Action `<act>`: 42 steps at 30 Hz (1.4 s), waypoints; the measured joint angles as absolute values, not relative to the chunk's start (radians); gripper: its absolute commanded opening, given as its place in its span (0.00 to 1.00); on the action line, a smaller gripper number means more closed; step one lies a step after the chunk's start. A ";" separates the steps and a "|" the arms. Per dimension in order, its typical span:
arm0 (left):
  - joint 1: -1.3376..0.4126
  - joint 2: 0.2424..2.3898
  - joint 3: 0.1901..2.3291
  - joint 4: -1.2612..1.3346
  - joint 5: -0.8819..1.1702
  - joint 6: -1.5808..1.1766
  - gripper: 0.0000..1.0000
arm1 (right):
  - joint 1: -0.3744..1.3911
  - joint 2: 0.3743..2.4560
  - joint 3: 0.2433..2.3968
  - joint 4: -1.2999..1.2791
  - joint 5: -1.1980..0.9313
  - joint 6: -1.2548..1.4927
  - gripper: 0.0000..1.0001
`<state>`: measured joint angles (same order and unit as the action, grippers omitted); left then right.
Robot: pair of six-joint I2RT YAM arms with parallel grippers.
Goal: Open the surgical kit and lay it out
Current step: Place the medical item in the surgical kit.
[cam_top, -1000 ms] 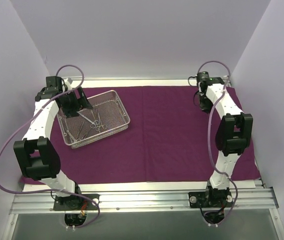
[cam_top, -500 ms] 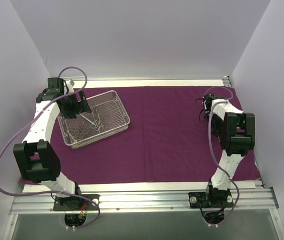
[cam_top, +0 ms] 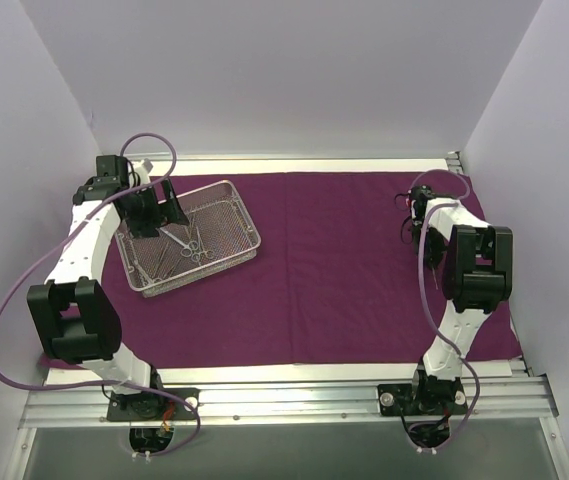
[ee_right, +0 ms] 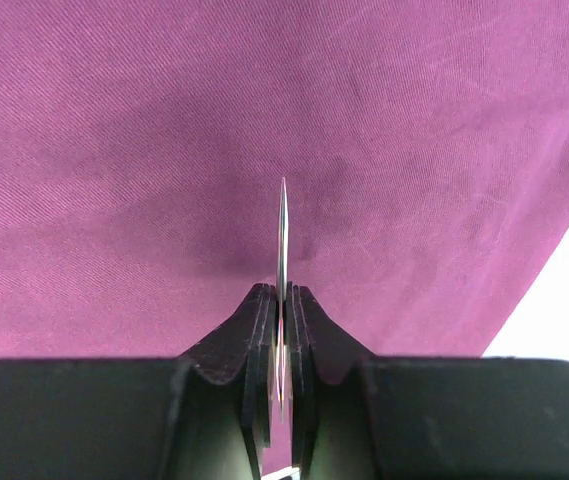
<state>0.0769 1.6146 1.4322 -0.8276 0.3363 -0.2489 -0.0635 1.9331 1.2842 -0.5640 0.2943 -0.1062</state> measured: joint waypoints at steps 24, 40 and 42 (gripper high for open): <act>0.087 1.634 1.432 -0.828 0.352 -0.229 0.96 | -0.067 1.936 1.283 -0.542 0.278 -0.098 0.29; 0.087 1.697 1.433 -0.840 0.348 -0.226 0.96 | -0.076 1.935 1.318 -0.544 0.279 -0.072 0.30; 0.087 1.697 1.433 -0.842 0.349 -0.226 0.98 | -0.086 1.935 1.314 -0.538 0.278 -0.072 0.29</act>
<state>0.0872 1.6970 1.4334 -0.8417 0.3489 -0.2256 -0.0864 1.9354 1.3136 -0.5381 0.2779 -0.0719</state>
